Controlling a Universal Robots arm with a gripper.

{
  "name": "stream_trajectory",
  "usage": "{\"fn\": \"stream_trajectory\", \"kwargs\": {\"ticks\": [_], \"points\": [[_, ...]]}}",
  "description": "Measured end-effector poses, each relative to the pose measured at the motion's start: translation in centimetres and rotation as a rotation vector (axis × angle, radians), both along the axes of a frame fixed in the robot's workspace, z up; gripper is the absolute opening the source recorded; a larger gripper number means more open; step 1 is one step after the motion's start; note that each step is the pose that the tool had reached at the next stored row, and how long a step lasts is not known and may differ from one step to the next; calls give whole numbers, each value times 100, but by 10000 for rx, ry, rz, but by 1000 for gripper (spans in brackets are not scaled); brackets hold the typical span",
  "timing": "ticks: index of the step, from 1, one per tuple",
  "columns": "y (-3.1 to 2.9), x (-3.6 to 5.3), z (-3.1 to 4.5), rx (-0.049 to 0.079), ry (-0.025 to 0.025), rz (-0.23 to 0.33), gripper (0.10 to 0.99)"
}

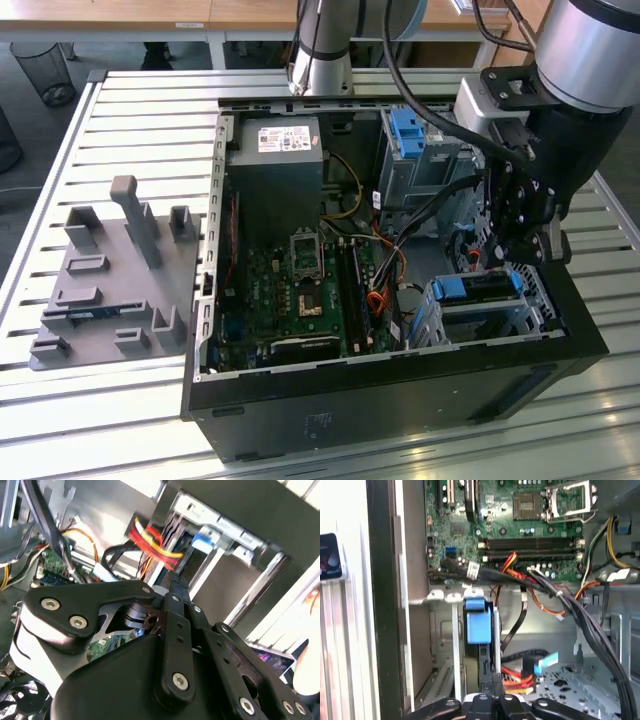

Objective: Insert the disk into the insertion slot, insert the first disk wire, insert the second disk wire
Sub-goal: 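Insert the second disk wire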

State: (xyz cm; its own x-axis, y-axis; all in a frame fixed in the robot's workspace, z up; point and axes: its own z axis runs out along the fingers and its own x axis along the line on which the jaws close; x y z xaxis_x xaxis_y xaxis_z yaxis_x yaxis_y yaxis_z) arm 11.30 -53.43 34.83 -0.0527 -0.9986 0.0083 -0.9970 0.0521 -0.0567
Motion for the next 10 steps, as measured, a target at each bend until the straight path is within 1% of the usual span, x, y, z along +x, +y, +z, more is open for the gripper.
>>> {"fn": "stream_trajectory", "kwargs": {"ticks": [1, 2, 3, 5, 10], "points": [[4, -24, 0, 4, 0, -1, 106], [29, -55, 51, 10, -1, 1, 106], [33, -62, 83, 18, -1, 0, 106], [39, -82, 122, 19, -1, -3, 106], [54, -184, 134, 32, 0, -9, 106]]}}
